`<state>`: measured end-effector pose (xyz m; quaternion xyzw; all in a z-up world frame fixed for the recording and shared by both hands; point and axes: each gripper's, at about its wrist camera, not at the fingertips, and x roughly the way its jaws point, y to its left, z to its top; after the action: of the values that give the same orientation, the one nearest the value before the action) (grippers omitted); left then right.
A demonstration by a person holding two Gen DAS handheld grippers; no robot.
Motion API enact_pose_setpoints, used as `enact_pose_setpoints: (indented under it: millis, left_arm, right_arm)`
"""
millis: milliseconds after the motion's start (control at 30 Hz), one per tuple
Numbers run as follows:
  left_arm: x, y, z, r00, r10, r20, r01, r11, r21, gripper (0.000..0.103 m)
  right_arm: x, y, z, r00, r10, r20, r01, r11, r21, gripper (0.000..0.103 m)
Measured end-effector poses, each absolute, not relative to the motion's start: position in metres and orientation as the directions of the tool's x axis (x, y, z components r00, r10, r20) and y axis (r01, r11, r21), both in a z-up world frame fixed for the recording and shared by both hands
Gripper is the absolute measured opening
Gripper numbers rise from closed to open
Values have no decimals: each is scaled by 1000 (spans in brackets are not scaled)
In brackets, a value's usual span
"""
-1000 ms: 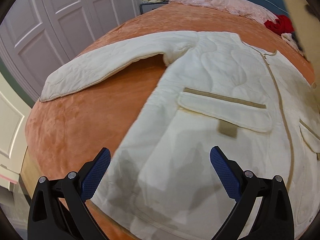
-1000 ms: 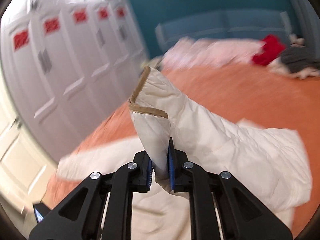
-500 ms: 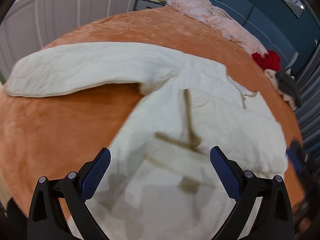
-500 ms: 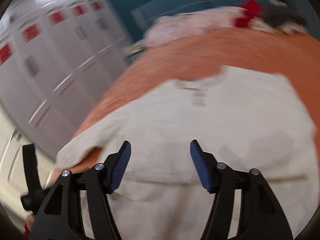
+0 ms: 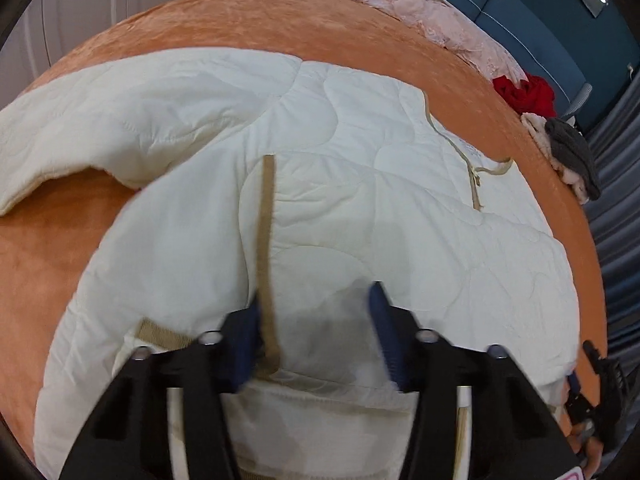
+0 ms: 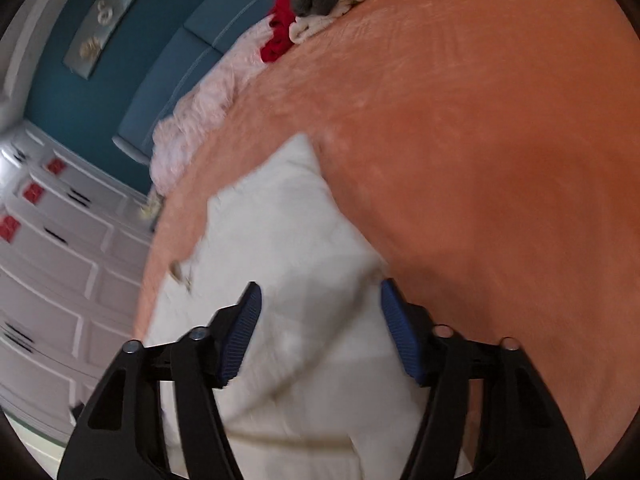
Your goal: Fold large clothes
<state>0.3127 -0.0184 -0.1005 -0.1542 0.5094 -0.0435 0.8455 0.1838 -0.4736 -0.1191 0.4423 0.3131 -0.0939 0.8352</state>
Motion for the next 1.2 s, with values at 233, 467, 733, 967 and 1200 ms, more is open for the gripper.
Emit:
enact_pose_setpoints:
  millis: [233, 467, 733, 967, 1200]
  left_arm:
    - [320, -9, -67, 596, -174, -784, -17, 973, -230, 4]
    - [311, -8, -113, 553, -109, -826, -20, 989, -144, 5]
    - [304, -16, -120, 609, -77, -789, -15, 994, -108, 12]
    - [301, -21, -122, 624, -46, -780, -12, 998, -68, 14]
    - [300, -23, -125, 634, -43, -772, -8, 998, -61, 15]
  right_arm:
    - [193, -455, -69, 849, 66, -524, 317, 730, 605, 7]
    - [205, -451, -128, 710, 47, -703, 438, 752, 492, 7]
    - [191, -386, -45, 749, -218, -626, 464, 846, 261, 28]
    - [250, -281, -65, 727, -56, -684, 214, 966, 147, 36]
    - [259, -260, -120, 651, -50, -758, 221, 967, 125, 36]
